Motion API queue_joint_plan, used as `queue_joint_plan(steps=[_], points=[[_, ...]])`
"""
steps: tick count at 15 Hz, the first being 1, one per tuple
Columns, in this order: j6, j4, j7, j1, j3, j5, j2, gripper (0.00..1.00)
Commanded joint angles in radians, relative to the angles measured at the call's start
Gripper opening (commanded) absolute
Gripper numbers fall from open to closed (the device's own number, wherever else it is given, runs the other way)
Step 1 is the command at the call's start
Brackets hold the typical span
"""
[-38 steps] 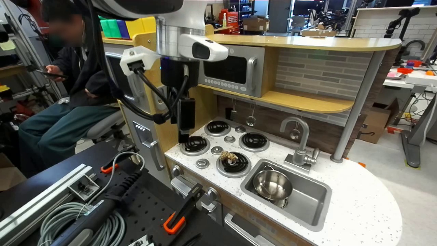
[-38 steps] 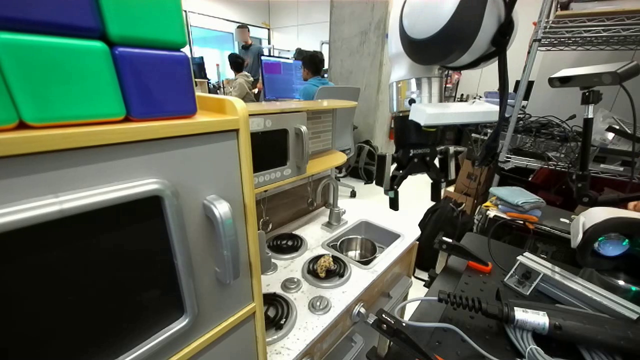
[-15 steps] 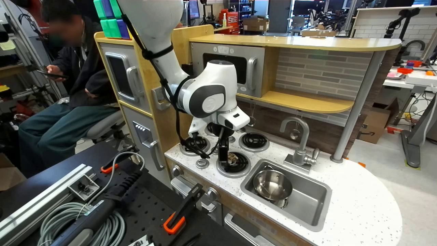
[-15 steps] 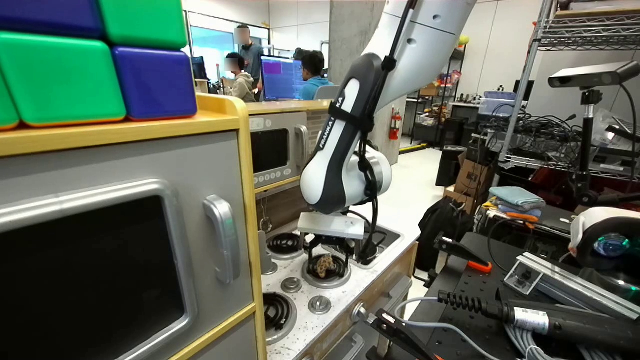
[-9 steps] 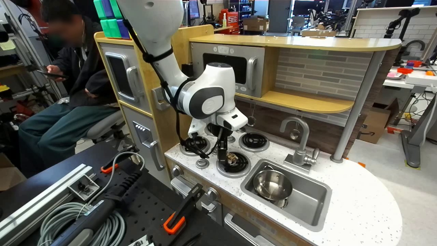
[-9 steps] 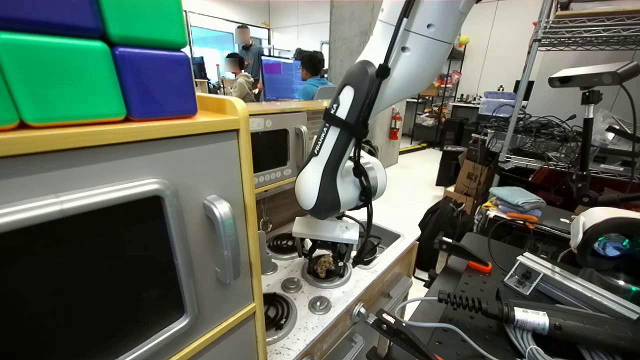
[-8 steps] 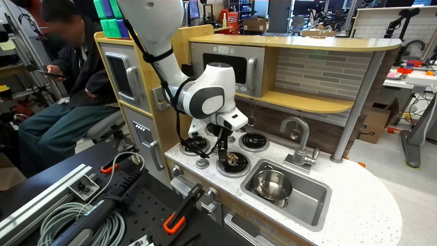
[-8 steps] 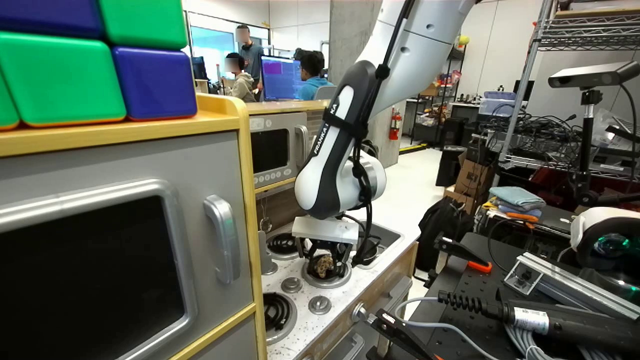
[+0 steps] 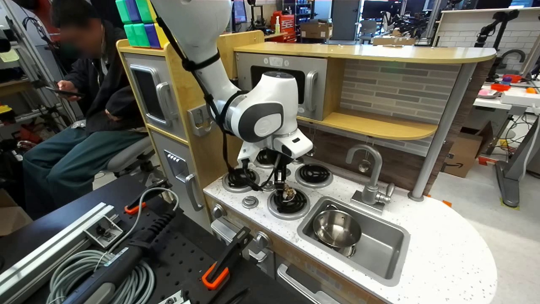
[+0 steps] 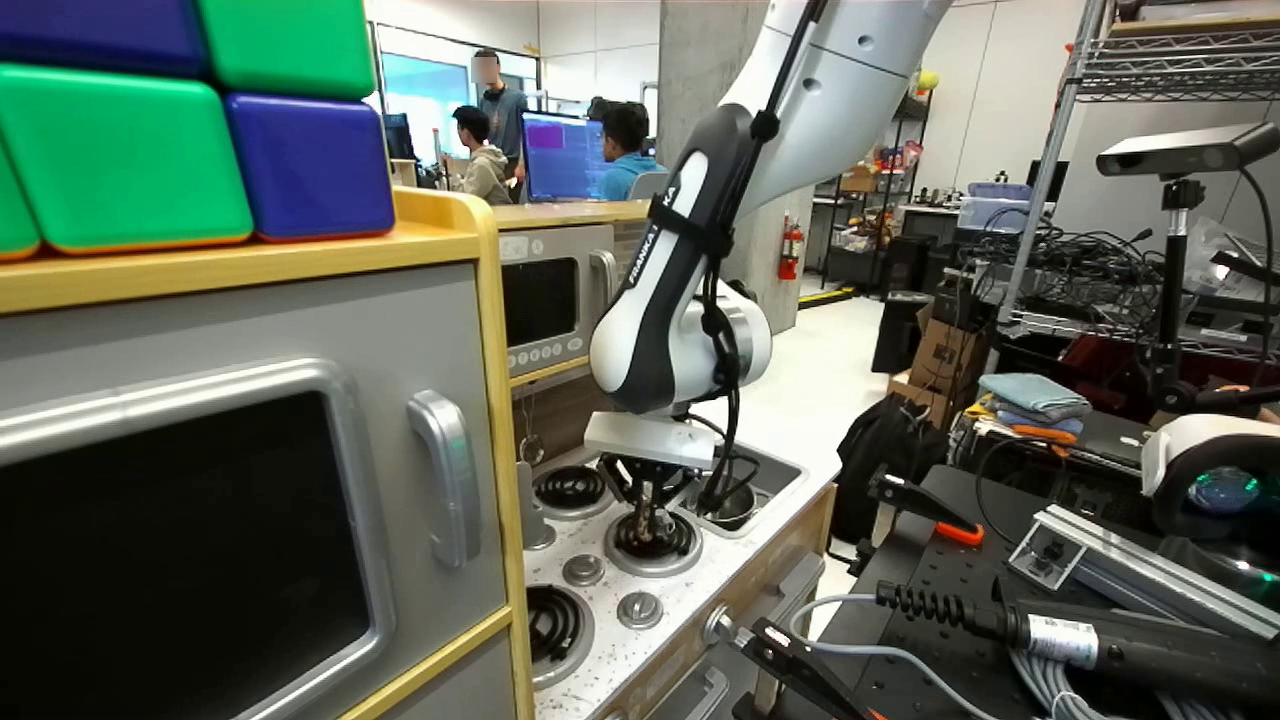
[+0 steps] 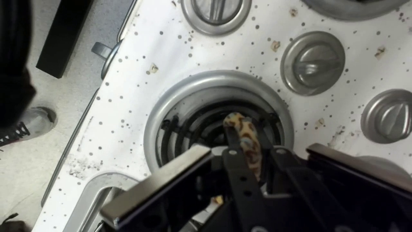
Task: Put the chicken in the sink
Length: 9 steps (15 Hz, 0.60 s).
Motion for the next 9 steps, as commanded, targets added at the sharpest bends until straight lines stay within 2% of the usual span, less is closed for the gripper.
queue_joint_plan(steps=[1, 5, 9], points=[[-0.102, -0.019, -0.026, -0.093, 0.011, 0.077, -0.072, 0.03], [-0.169, 0.049, 0.023, -0.15, -0.052, 0.108, -0.036, 0.03], [-0.177, 0.107, 0.056, -0.199, -0.063, 0.123, 0.007, 0.03]])
